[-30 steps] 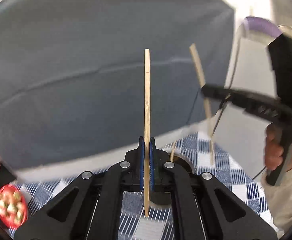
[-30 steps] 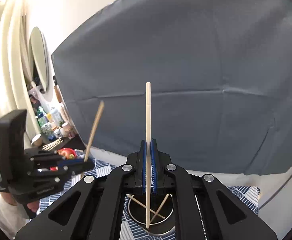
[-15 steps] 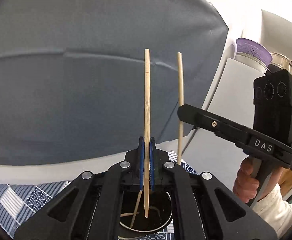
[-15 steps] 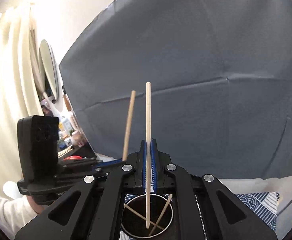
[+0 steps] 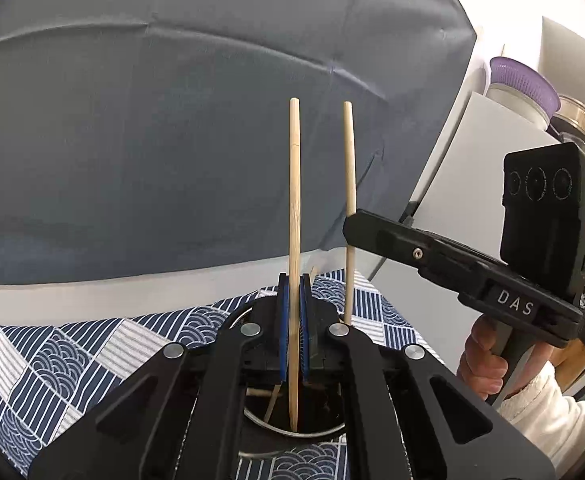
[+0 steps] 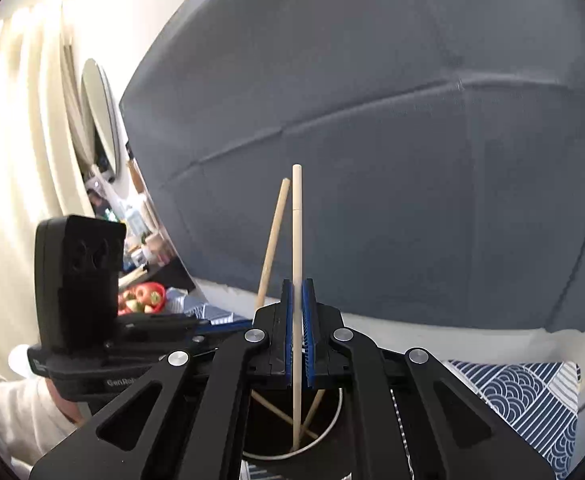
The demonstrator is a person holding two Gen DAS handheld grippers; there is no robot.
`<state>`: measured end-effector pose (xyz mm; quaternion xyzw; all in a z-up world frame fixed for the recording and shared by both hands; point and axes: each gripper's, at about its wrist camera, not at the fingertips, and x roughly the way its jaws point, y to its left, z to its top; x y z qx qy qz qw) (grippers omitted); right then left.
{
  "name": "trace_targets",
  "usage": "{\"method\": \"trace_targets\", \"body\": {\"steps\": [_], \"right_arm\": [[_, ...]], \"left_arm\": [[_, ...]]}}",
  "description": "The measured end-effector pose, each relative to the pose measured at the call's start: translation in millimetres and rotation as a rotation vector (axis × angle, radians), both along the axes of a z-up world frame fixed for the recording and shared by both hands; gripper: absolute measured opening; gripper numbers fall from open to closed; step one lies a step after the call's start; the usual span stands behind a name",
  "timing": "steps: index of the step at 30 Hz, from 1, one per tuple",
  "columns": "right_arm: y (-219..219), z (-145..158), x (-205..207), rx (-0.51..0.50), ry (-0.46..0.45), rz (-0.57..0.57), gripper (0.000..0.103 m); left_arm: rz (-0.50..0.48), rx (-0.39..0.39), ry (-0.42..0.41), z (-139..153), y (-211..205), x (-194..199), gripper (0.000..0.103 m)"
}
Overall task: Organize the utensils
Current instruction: 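Open both tools to drop the chopsticks into the black holder, then lower both tools toward the white spoons on the cloth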
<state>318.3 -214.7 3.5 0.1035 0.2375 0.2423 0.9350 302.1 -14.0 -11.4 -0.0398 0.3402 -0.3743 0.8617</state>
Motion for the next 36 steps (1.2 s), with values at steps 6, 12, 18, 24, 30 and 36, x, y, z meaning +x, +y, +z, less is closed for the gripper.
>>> {"method": "trace_targets", "body": {"steps": [6,12,18,24,30,36], "right_arm": [[2.1,-1.4,-8.4,-0.042,0.018,-0.007,0.008],[3.8,6.5,-24.8,-0.111,0.021,-0.075,0.047],[10.6,16.4,-47.6,-0.201,0.023,-0.108,0.08],[24.4,11.5,-67.1,-0.3,0.051,-0.13,0.087],[33.6,-3.4,-86.3,-0.327,0.121,-0.104,0.089],[36.6,-18.1,-107.9,-0.327,0.18,-0.107,0.089]], "left_arm": [[0.003,0.029,0.001,1.6,4.0,-4.4,0.006],[0.043,0.079,-0.053,18.6,16.2,-18.2,0.058],[0.113,0.116,-0.063,26.2,37.4,-28.3,0.086],[0.155,0.155,-0.024,18.9,53.7,-36.8,0.096],[0.174,0.148,0.019,10.2,63.9,-47.2,0.096],[0.162,0.181,0.081,-1.6,67.0,-56.7,0.096]]}}
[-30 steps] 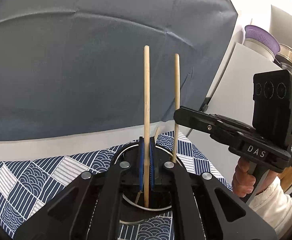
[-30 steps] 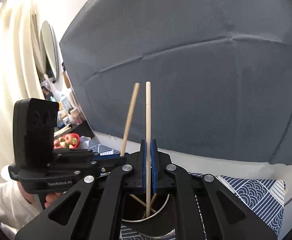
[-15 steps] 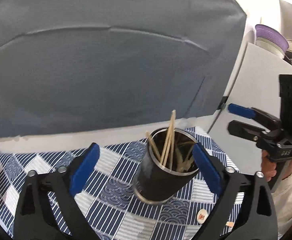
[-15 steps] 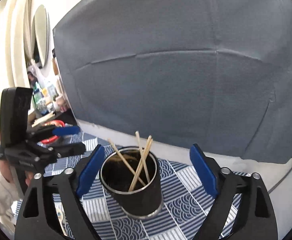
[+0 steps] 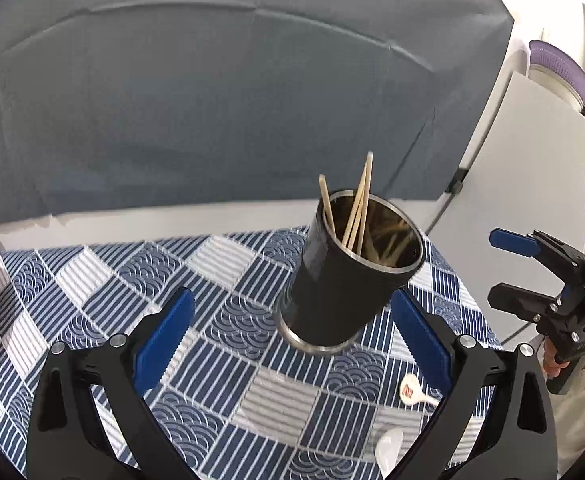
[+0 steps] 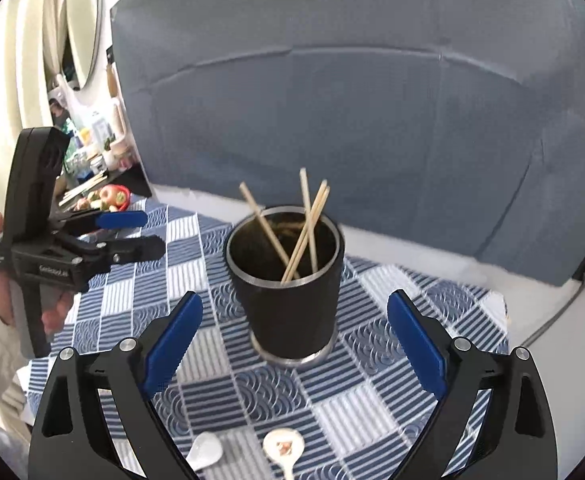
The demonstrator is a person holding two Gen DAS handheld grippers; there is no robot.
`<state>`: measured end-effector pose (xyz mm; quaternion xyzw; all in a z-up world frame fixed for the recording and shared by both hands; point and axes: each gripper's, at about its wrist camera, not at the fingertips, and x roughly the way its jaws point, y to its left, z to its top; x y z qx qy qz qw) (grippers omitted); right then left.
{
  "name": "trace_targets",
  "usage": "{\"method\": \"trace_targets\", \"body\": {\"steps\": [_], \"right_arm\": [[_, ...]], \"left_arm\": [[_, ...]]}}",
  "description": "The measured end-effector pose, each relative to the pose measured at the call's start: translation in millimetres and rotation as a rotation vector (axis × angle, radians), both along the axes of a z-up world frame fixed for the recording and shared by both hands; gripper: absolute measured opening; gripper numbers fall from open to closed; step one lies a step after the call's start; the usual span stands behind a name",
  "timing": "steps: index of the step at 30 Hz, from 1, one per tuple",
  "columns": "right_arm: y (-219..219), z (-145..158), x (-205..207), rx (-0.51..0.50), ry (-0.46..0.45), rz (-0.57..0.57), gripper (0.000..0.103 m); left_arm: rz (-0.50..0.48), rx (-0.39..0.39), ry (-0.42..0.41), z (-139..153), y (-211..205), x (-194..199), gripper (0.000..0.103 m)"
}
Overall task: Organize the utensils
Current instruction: 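Lower both tools toward the white spoons on the cloth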
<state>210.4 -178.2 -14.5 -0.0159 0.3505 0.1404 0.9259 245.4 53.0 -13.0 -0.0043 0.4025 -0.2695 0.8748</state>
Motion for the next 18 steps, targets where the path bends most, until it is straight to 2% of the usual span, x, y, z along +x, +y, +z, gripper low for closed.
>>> {"method": "trace_targets", "body": {"steps": [10,18], "right_arm": [[2.3,-14.9,-40.6,-0.052,0.07,-0.052,0.089],[-8.1,-33.7,-65.0,-0.1,0.142,-0.092,0.089]], "left_arm": [[-0.055,0.039,0.087,-24.7,-3.3,-18.6,0.096],[-0.154,0.075,0.122,-41.3,-34.3,-31.9,0.096]]}}
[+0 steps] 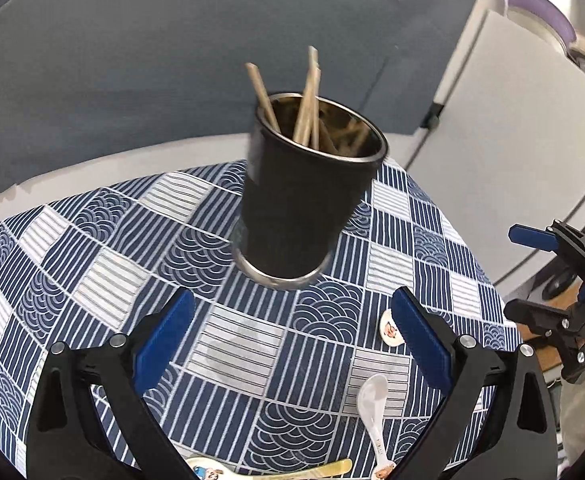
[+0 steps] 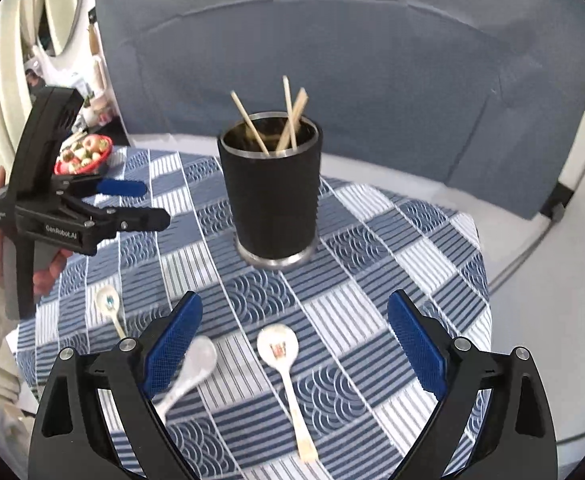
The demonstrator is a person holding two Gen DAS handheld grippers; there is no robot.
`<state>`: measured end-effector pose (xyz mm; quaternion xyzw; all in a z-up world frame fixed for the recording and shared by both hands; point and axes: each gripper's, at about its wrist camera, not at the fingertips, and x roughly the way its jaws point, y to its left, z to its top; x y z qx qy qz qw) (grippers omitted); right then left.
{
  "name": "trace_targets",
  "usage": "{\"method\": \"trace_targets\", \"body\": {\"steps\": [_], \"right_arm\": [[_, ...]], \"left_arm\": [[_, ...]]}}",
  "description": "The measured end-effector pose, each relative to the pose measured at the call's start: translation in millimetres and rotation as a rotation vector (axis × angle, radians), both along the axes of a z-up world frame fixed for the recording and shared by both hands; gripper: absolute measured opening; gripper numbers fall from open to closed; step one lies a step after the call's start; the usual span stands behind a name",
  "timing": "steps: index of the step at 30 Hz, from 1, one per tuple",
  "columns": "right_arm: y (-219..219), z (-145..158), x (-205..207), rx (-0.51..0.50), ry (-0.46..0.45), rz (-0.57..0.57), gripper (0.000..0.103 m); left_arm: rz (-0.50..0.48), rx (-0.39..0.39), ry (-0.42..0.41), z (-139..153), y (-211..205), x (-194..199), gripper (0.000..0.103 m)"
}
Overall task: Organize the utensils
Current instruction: 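Lower both tools toward the white spoons on the cloth, then grasp a white spoon's handle with the right tool while the left tool pinches its bowl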
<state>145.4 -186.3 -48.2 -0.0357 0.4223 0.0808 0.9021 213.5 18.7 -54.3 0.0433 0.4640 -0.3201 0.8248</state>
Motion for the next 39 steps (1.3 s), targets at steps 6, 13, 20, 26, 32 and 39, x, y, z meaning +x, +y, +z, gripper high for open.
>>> {"method": "trace_targets", "body": {"steps": [6,13,20,26,32,39], "right_arm": [[-8.8,-24.7,-5.4,-0.022,0.071,-0.011,0.089],[-14.9,-67.3,-7.8,-0.07,0.177,0.025,0.089],[-21.3,-100.7,-4.2,-0.076,0.256,0.053,0.089],[-23.3,-114.4,-1.1,-0.081,0.277,0.081,0.089],[-27.8,-116.7,0.5,-0.071,0.277,0.092,0.088],[-12.3,-119.6,-0.9,-0.105,0.303,0.171,0.013]], "left_arm": [[-0.068,0.052,0.019,-14.7,-30.2,-4.3,0.096],[-0.142,0.097,0.09,-39.1,-57.7,-8.3,0.096],[-0.241,0.159,0.16,-69.8,-88.9,-14.2,0.096],[-0.283,0.179,0.201,-80.9,-106.0,-13.2,0.093],[-0.335,0.194,0.255,-90.7,-117.2,-14.9,0.076],[-0.437,0.234,0.278,-103.8,-132.5,-26.6,0.014]]}}
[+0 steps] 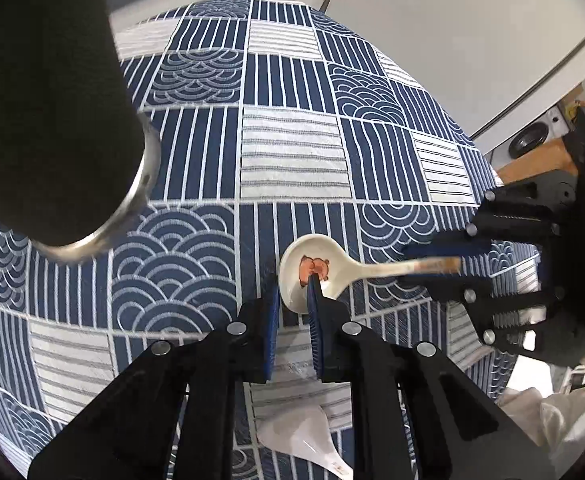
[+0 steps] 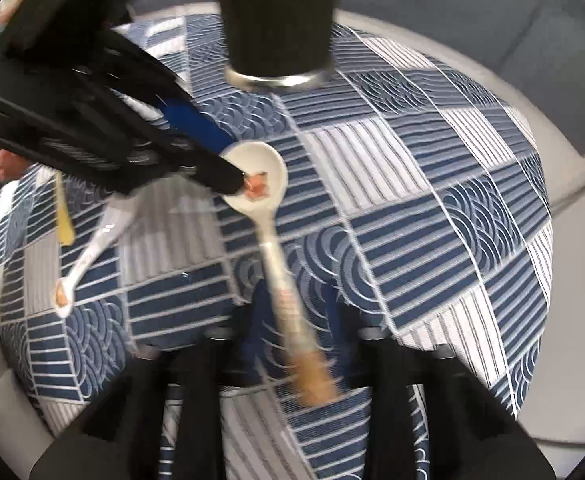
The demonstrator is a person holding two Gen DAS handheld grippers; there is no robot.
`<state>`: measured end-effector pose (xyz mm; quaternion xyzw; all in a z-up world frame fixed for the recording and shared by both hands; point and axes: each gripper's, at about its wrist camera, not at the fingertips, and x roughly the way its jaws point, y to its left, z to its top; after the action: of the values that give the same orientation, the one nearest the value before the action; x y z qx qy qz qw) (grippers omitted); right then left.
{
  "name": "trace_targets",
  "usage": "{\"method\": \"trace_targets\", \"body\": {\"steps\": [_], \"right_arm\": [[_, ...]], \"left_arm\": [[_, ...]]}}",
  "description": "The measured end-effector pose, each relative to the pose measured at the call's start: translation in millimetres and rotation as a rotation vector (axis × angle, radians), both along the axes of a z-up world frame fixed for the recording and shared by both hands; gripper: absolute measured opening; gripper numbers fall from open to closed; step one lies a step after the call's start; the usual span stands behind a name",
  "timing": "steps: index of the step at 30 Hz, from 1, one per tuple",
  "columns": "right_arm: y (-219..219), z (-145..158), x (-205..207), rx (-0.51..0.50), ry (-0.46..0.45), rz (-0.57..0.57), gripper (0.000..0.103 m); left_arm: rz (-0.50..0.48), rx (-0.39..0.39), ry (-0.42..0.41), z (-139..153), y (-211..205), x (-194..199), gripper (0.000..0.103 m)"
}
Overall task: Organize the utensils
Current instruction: 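Grasp a white spoon's handle with the right tool while the left tool pinches its bowl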
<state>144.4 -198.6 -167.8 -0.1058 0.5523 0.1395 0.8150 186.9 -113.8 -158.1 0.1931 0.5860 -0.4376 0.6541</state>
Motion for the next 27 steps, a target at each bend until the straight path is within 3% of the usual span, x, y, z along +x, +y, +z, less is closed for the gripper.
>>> {"method": "trace_targets", "body": {"steps": [6,27], "right_arm": [[0.8,6.1,-2.0,-0.001,-0.003,-0.004,0.012],[43.9,54.8,8.5,-0.042,-0.087,0.076,0.01]], "left_arm": [[0.022,-0.04,0.03,3.1,2.5,5.7,0.009],[0.089,-0.082,-0.103,60.1,51.5,8.1,0.007]]}}
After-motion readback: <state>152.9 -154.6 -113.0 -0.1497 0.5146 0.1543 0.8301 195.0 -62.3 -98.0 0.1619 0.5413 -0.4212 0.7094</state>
